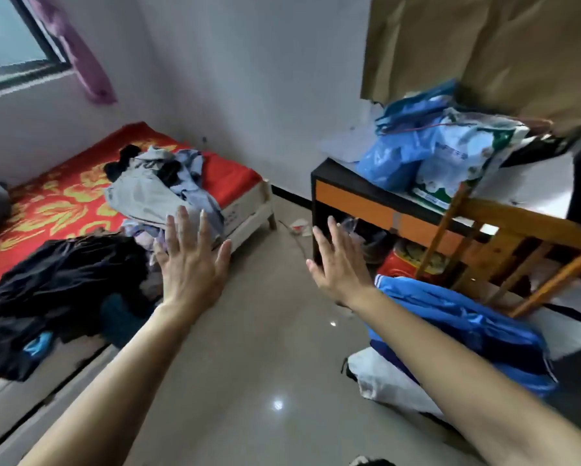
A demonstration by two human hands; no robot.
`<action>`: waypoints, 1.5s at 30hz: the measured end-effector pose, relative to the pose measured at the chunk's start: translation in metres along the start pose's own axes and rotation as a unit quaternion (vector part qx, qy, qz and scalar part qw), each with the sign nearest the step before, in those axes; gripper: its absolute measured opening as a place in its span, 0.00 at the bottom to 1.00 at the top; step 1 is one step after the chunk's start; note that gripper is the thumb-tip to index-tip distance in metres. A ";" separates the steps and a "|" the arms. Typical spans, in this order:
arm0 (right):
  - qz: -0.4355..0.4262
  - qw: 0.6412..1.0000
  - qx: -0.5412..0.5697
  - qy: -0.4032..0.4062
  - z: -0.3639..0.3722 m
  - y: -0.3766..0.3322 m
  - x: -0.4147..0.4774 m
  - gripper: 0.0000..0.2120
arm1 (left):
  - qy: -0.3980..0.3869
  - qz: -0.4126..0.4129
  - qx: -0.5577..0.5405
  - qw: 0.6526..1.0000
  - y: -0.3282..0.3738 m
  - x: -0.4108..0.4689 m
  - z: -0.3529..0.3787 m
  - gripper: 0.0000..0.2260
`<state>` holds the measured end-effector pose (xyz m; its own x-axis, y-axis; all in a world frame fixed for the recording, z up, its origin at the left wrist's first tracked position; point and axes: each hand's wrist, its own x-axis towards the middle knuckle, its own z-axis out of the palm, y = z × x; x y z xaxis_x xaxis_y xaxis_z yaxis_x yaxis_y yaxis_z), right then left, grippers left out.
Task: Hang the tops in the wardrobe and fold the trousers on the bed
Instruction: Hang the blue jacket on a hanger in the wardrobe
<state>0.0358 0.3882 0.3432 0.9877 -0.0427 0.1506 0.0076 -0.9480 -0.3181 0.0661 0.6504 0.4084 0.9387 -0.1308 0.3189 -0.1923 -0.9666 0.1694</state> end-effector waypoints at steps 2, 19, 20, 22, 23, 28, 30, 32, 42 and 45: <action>0.063 0.998 -0.023 -0.002 -0.007 0.068 -0.013 0.34 | -0.029 0.047 -0.025 0.998 0.062 0.021 0.042 0.31; 0.498 0.861 -0.077 -0.067 0.009 0.337 -0.168 0.33 | -0.272 0.454 -0.002 0.849 0.381 0.054 0.288 0.31; 0.509 0.855 -0.081 -0.065 0.014 0.343 -0.174 0.33 | -0.280 0.467 -0.001 0.839 0.390 0.048 0.298 0.30; 0.530 0.841 -0.081 -0.074 0.022 0.352 -0.187 0.32 | -0.295 0.495 -0.002 0.817 0.406 0.033 0.316 0.30; 0.537 0.836 -0.079 -0.080 0.026 0.357 -0.194 0.32 | -0.302 0.508 -0.003 0.806 0.415 0.025 0.324 0.30; 0.554 0.824 -0.057 -0.109 0.052 0.414 -0.237 0.31 | -0.329 0.537 -0.017 0.777 0.467 -0.019 0.365 0.30; 0.565 0.813 -0.032 -0.136 0.069 0.451 -0.256 0.31 | -0.336 0.535 -0.010 0.775 0.490 -0.039 0.392 0.30; 0.576 0.805 0.013 -0.142 0.090 0.492 -0.274 0.31 | -0.340 0.530 0.005 0.777 0.512 -0.062 0.424 0.29; 0.630 0.741 0.220 -0.076 0.191 0.685 -0.313 0.28 | -0.446 0.356 0.075 0.818 0.595 -0.181 0.569 0.33; 0.603 0.749 0.261 -0.087 0.218 0.718 -0.302 0.31 | -0.462 0.308 0.109 0.824 0.598 -0.195 0.582 0.31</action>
<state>-0.2225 -0.2105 -0.1348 0.3300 -0.6834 -0.6512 -0.8913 0.0015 -0.4533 -0.0657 -0.0299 -0.0954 0.5185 -0.6262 -0.5823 -0.7524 -0.6576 0.0372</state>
